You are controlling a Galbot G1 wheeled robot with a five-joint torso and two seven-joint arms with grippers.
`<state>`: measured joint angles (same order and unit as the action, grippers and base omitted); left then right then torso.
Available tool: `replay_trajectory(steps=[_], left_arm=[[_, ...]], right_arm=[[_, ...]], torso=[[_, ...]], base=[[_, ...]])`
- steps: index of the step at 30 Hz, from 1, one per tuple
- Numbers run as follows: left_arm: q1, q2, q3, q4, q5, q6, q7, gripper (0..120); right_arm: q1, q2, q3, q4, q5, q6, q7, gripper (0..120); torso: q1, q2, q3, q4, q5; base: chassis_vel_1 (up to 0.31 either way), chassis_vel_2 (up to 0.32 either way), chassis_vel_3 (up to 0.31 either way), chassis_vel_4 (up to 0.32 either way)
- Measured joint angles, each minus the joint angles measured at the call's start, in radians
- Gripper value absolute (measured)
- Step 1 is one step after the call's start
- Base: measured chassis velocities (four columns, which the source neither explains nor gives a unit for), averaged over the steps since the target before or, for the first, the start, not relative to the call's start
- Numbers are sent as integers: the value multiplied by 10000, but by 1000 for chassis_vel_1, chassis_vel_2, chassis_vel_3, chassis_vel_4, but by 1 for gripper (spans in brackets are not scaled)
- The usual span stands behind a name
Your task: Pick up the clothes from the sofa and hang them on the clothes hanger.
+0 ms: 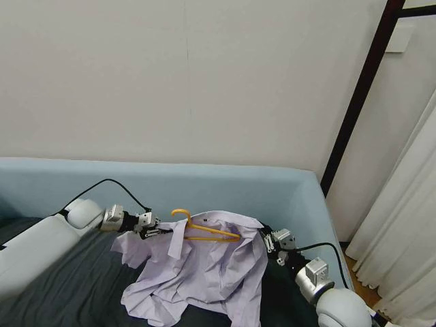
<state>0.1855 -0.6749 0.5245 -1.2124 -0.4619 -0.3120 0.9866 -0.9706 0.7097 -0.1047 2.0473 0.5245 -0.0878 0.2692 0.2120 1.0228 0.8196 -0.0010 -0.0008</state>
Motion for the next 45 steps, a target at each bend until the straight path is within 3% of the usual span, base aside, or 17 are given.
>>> replay_trajectory(steps=[12, 17, 21, 26, 34, 42, 45], left_arm=[[-459, -905, 593, 397, -148, 273, -232, 1], [-875, -1269, 1104, 611, -1257, 754, -439, 1], [-1579, -1320, 2009, 585, -2671, 1227, -440, 1], [-2423, -1434, 2835, 728, -3057, 1354, -290, 1], [-3824, -1742, 3513, 1352, -3869, 1442, -120, 1], [-4817, -1937, 3954, 1584, -4320, 1458, 91, 1], [-5040, -1924, 3963, 1444, -4470, 1508, -13, 1]], right_arm=[[649, -663, -325, 772, 862, -393, 42, 0], [1159, -753, -845, 1293, 1028, -611, 106, 0], [1848, -788, -1315, 1531, 994, -654, 98, 0], [2473, -746, -1774, 1676, 736, -569, -106, 0], [2153, -821, -2109, 1976, -220, -275, -635, 0], [2697, -775, -2171, 1152, -927, -153, -707, 0], [3167, -598, -2030, 123, -1427, 284, -806, 0]], torso=[[1, -1, 0, -2, 0], [1, -2, 0, -3, 0], [0, -2, 1, -2, 0], [2, -2, 2, 0, -3], [0, -1, 0, -5, 6], [1, -1, 1, -3, -2], [1, -2, 1, -2, 2]], base=[[0, 0, 0, 0], [0, 0, 0, 0], [0, 0, 0, 0], [0, 0, 0, 0], [0, 0, 0, 0], [0, 0, 0, 0], [0, 0, 0, 0]])
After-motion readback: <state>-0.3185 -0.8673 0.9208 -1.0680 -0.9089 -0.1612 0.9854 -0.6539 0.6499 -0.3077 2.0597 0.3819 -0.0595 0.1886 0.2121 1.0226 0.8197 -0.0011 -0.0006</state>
